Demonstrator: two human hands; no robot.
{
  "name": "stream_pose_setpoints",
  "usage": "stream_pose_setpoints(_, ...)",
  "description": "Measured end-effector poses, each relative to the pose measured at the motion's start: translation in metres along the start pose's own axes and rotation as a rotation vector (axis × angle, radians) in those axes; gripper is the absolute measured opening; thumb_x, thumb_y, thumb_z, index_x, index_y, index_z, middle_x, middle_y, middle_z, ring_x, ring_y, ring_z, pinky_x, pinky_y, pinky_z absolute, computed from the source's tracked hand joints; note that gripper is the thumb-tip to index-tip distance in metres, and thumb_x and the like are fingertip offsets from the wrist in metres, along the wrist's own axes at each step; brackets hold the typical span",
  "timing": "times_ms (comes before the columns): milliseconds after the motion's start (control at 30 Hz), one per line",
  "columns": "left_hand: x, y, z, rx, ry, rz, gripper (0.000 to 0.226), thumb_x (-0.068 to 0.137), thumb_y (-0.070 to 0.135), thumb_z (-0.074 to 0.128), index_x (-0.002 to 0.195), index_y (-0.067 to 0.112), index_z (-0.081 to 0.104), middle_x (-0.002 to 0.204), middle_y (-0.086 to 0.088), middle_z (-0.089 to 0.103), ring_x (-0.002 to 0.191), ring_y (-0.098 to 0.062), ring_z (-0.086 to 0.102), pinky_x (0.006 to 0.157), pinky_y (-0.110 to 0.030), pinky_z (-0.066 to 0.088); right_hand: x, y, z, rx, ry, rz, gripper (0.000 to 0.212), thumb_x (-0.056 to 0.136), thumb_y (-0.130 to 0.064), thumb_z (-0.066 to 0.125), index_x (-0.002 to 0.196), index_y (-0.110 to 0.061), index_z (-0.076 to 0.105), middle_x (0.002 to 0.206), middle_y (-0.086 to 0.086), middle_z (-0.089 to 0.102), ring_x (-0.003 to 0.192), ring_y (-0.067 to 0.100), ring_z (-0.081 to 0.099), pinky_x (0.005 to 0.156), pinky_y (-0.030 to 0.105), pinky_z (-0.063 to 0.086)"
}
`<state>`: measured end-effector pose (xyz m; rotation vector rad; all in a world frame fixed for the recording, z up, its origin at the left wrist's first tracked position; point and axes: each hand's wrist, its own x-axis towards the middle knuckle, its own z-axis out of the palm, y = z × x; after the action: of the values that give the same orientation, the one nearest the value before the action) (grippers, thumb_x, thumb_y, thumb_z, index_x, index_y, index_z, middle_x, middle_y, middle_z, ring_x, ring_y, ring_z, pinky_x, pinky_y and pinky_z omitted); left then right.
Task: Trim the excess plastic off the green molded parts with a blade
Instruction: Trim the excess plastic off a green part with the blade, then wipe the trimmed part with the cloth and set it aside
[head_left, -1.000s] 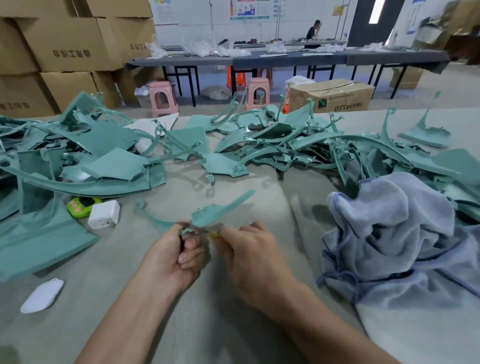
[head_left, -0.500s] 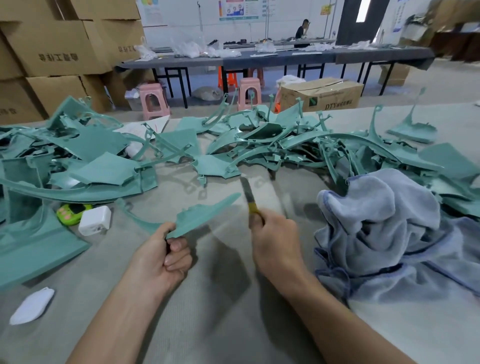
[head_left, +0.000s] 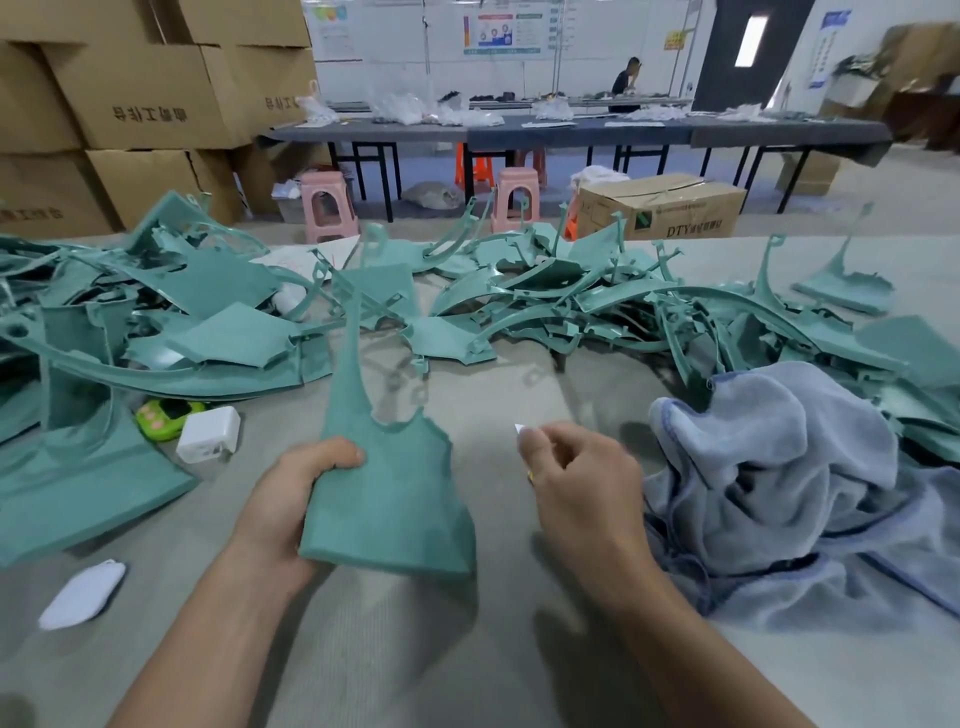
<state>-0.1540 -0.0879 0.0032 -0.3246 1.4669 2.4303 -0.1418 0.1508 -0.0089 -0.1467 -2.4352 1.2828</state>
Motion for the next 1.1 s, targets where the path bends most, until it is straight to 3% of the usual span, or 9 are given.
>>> stream_pose_setpoints(133,-0.004,0.001,0.003,0.2,-0.071,0.006,0.049,0.041,0.013,0.072,0.086,-0.008,0.076,0.087,-0.03,0.072,0.07,-0.037,0.071,0.067,-0.041,0.059,-0.008,-0.007,0.009,0.405,-0.463,0.057,0.036,0.082,-0.042,0.072,0.117,-0.033,0.073,0.09,-0.016,0.076,0.081,-0.001,0.069,0.073,0.017,0.054)
stream_pose_setpoints(233,-0.006,-0.006,0.011,0.127,-0.143,0.024,0.027,0.051,0.022,0.075,0.067,0.001,0.078,0.068,-0.017,0.073,0.055,-0.026,0.072,0.048,-0.028,0.057,-0.006,-0.004,0.019,0.479,-0.467,0.133,0.016,0.094,-0.012,0.067,0.101,-0.02,0.079,0.066,-0.015,0.07,0.058,-0.004,0.06,0.057,0.009,0.043)
stream_pose_setpoints(333,0.002,-0.012,0.013,-0.09,-0.183,0.073,0.055,0.085,0.05,0.052,0.092,0.005,0.082,0.096,-0.016,0.078,0.087,-0.026,0.077,0.066,-0.03,0.061,0.001,0.002,0.024,0.649,-0.356,0.359,0.019,0.098,-0.003,0.062,0.093,-0.01,0.078,0.066,-0.006,0.07,0.053,0.003,0.054,0.053,0.015,0.042)
stream_pose_setpoints(433,0.001,-0.014,0.015,-0.03,-0.264,0.103,0.071,0.087,0.067,0.044,0.124,0.014,0.073,0.131,-0.012,0.068,0.122,-0.023,0.065,0.085,-0.03,0.059,0.007,0.01,0.024,0.623,-0.173,0.43,0.01,0.093,-0.012,0.067,0.097,-0.008,0.075,0.055,0.002,0.057,0.043,0.011,0.042,0.05,0.027,0.036)
stream_pose_setpoints(533,0.005,-0.023,0.021,0.075,-0.248,0.123,0.047,0.071,0.037,0.079,0.112,0.012,0.078,0.116,-0.014,0.074,0.104,-0.027,0.073,0.078,-0.038,0.062,0.005,0.005,0.02,0.505,-0.21,0.315,0.013,0.081,-0.024,0.067,0.091,-0.019,0.073,0.052,0.003,0.06,0.045,0.015,0.046,0.054,0.032,0.038)
stream_pose_setpoints(633,0.011,-0.03,0.024,0.147,-0.031,0.154,0.042,0.065,0.0,0.075,0.107,0.0,0.075,0.109,-0.024,0.074,0.09,-0.038,0.074,0.068,-0.044,0.063,-0.003,-0.005,0.014,0.367,-0.293,0.152,0.01,0.082,-0.031,0.07,0.088,-0.039,0.071,0.065,0.0,0.071,0.05,0.011,0.058,0.055,0.033,0.047)
stream_pose_setpoints(833,0.02,-0.021,0.011,0.074,0.284,0.277,0.025,0.08,-0.006,0.067,0.103,0.003,0.073,0.096,-0.012,0.079,0.075,-0.027,0.076,0.064,-0.04,0.062,0.005,-0.012,-0.047,-0.396,0.194,-0.291,0.054,0.084,-0.027,0.078,0.136,-0.029,0.062,0.13,-0.001,0.065,0.123,0.022,0.051,0.105,0.038,0.039)
stream_pose_setpoints(967,0.029,-0.023,0.012,0.167,0.415,0.356,0.026,0.078,-0.009,0.068,0.099,0.006,0.072,0.088,-0.005,0.079,0.076,-0.027,0.076,0.075,-0.043,0.06,0.017,0.017,-0.1,-0.992,0.009,-0.112,0.059,0.081,-0.052,0.069,0.133,-0.026,0.058,0.155,0.011,0.041,0.147,0.033,0.025,0.115,0.043,0.008)
stream_pose_setpoints(1100,0.03,-0.035,0.023,0.39,0.413,0.412,0.017,0.076,-0.001,0.071,0.085,0.014,0.071,0.074,0.004,0.077,0.072,-0.025,0.073,0.066,-0.038,0.058,0.016,0.036,-0.111,-1.135,-0.088,-0.172,0.028,0.086,-0.026,0.05,0.105,-0.02,0.07,0.132,0.008,0.057,0.137,0.033,0.04,0.114,0.042,0.017)
